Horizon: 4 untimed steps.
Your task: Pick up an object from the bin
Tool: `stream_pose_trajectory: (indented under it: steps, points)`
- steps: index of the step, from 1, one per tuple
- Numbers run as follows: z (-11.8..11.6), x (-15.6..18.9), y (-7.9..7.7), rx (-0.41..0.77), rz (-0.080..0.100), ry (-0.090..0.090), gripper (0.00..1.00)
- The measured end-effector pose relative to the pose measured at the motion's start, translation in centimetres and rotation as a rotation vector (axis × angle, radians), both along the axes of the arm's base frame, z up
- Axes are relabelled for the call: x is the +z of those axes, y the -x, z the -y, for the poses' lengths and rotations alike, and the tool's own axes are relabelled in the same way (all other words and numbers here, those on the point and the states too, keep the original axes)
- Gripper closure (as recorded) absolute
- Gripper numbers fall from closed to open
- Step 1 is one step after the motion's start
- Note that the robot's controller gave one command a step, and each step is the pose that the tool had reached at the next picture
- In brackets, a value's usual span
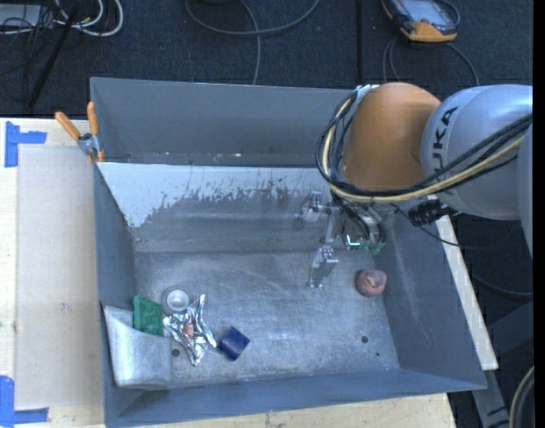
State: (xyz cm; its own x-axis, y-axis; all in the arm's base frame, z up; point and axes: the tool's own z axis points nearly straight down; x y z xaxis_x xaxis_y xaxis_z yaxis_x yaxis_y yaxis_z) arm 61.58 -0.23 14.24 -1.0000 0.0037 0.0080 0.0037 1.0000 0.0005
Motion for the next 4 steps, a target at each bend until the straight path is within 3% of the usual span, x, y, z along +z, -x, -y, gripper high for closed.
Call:
stream_pose_trajectory:
  steps: [1, 2, 3, 4]
  points:
    - [-7.7, 10.9, 5.3, -0.033, 0.015, -0.004, 0.00]
    - [-14.5, 1.7, 12.1, -0.038, -0.005, 0.000, 0.00]
    - [-12.5, 2.2, 13.7, 0.044, 0.003, 0.002, 0.00]
    - [-13.8, -0.3, 10.4, 0.178, 0.007, 0.000, 0.00]
